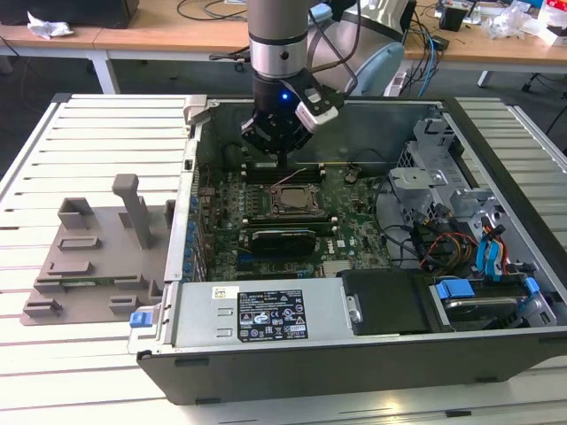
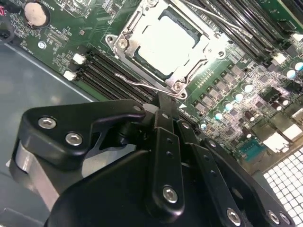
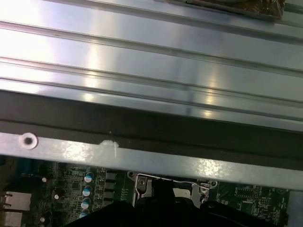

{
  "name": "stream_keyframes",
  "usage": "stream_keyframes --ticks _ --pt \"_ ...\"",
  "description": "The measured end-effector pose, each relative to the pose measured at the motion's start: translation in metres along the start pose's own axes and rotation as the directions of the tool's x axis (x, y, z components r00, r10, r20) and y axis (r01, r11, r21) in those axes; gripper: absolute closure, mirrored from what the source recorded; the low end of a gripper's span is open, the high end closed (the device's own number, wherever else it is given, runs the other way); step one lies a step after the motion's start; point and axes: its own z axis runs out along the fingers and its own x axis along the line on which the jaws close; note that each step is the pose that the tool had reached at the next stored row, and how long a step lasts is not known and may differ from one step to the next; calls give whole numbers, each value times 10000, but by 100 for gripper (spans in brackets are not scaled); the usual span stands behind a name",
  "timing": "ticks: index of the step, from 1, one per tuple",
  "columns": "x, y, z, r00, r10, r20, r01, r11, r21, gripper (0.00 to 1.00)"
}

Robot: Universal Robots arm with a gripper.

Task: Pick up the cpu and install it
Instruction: 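Install the first cpu locking lever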

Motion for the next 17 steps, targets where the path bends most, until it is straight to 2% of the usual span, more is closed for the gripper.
stream_keyframes --ticks 1,2,3,4,5,6,7,12,15,17 --pt "0 0 6 10000 48 -14 -48 10000 4 89" --pt "0 0 12 9998 65 -197 -65 10000 -20 89" --pt "0 0 16 9995 71 -311 -72 10000 -34 89" --pt "-2 0 20 9992 85 -387 -87 10000 -42 89" --pt "-2 0 21 9992 97 -392 -101 9999 -94 89" --pt "-4 0 26 9992 152 -364 -164 9993 -330 89" --pt "-11 -2 32 9992 157 -360 -171 9991 -376 89" --pt "-84 -14 83 9990 155 -411 -171 9991 -381 89" --pt "-110 -14 196 9989 154 -450 -172 9991 -387 89" --pt "-147 -18 241 9988 152 -463 -170 9991 -386 89"
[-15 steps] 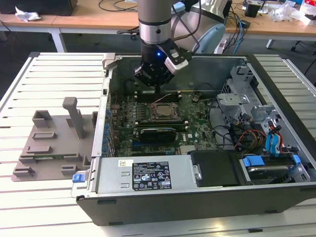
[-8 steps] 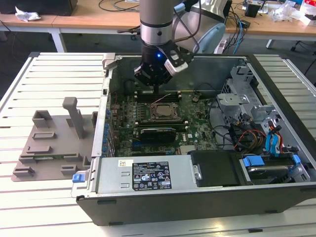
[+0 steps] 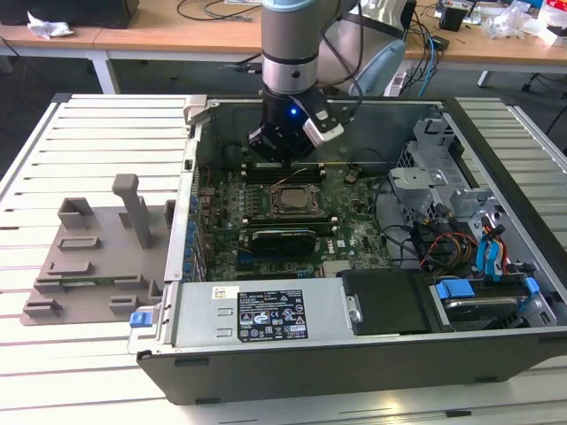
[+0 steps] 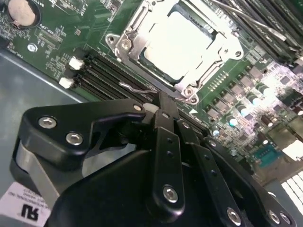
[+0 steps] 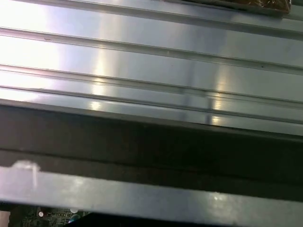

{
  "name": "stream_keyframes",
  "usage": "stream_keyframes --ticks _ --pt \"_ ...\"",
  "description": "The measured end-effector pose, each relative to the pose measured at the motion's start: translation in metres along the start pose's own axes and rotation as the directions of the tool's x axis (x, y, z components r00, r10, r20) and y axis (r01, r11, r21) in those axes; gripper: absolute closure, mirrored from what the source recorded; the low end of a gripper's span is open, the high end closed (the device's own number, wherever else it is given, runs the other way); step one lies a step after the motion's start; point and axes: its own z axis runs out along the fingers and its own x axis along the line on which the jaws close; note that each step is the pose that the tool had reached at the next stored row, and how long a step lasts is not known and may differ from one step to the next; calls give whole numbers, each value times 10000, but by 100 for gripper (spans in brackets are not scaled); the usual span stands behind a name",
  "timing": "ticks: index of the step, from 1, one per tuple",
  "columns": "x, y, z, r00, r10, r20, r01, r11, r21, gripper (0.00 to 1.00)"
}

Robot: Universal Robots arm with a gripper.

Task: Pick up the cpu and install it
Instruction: 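Install the first cpu locking lever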

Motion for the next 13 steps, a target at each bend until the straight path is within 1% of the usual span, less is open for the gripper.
stream_keyframes --ticks 1,3,4,8,13 --pt "-23 -3 11 10000 1 -7 -1 10000 -1 89" --pt "-79 -10 53 10000 0 -28 0 10000 -3 89" --pt "-95 -17 86 10000 0 -40 0 10000 -4 89" --pt "-129 -24 162 10000 0 -59 -1 10000 -7 89" --pt "-198 -35 203 10000 2 -72 -2 10000 -7 89"
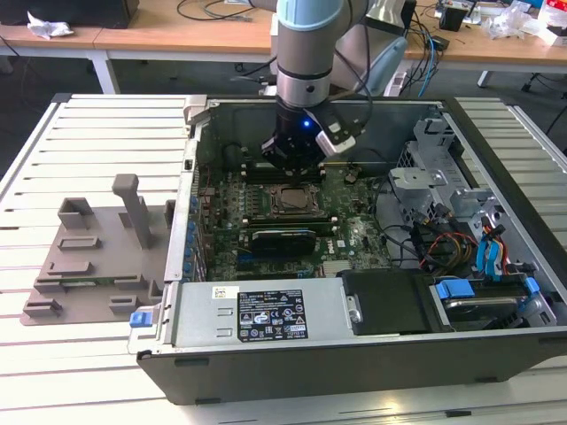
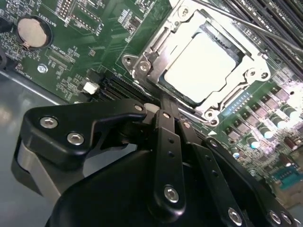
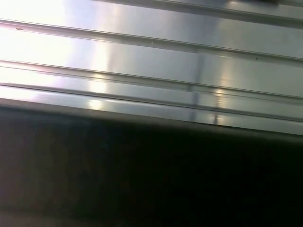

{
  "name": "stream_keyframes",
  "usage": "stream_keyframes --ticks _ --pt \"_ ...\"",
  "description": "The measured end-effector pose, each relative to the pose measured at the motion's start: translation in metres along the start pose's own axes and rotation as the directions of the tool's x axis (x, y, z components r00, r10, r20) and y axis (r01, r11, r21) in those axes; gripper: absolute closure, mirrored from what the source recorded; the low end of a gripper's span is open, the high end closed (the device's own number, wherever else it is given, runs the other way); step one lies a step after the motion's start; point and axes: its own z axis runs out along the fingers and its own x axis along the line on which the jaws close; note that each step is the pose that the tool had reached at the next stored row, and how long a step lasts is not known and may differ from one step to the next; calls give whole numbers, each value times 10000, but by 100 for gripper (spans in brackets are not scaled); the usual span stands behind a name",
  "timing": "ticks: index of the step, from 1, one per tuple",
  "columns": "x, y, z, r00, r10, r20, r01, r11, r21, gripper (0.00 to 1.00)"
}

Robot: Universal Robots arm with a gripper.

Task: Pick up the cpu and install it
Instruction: 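Install the first cpu locking lever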

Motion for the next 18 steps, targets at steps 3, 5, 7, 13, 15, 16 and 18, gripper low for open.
stream_keyframes --ticks 3,5,7,13,15,16,18 --pt "-31 -11 24 10000 -1 0 1 10000 -7 89" --pt "-36 -15 29 10000 -8 -1 8 10000 -1 89" --pt "-40 -4 30 10000 -39 2 39 10000 -10 89" --pt "-45 9 -22 10000 -62 2 62 10000 0 89" --pt "-45 7 -61 10000 -62 -5 62 10000 36 89" --pt "-43 -10 -68 10000 -63 -7 63 10000 58 89" --pt "-37 -62 -68 10000 -63 -9 63 10000 65 89"
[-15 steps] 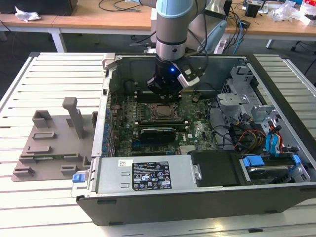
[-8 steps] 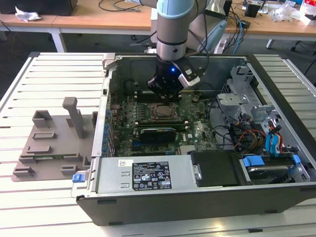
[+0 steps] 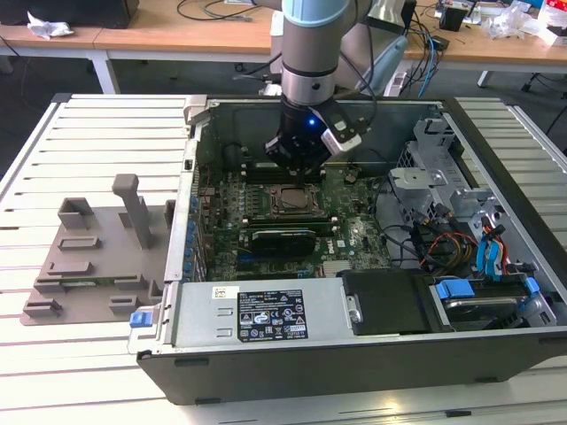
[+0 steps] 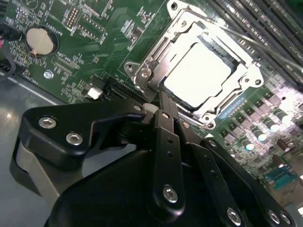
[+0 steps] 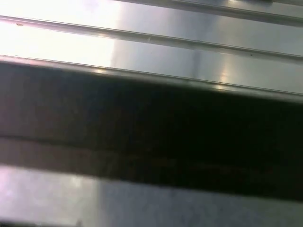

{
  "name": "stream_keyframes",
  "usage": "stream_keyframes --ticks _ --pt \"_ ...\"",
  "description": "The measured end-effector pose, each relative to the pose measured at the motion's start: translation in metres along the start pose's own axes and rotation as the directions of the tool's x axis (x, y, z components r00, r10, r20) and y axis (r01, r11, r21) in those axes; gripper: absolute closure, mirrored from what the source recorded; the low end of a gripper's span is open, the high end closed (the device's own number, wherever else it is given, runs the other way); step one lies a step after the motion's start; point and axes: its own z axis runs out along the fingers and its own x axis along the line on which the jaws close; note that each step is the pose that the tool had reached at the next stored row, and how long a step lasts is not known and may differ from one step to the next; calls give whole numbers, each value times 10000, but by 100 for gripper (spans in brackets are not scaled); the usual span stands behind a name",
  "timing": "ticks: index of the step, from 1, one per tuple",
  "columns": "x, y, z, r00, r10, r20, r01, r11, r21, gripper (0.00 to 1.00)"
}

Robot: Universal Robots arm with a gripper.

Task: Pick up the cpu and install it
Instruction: 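Install the first cpu locking lever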

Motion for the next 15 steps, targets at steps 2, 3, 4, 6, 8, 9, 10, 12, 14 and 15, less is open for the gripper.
stream_keyframes --ticks 2,3,4,6,8,9,10,12,14,15 --pt "7 -48 0 10000 1 1 -1 10000 0 89" --pt "11 -78 0 10000 1 0 -1 10000 1 89" --pt "14 -102 0 10000 0 0 0 10000 1 89" --pt "18 -137 0 10000 0 1 0 10000 0 89" --pt "20 -152 0 10000 1 0 -1 10000 0 89" --pt "21 -157 -1 10000 1 0 -1 10000 0 89" --pt "22 -166 -2 10000 2 0 -2 10000 1 89" --pt "22 -169 -14 10000 1 0 -1 10000 2 89" --pt "21 -169 -50 10000 1 0 -1 10000 3 89" --pt "21 -169 -63 10000 1 0 -1 10000 3 89"
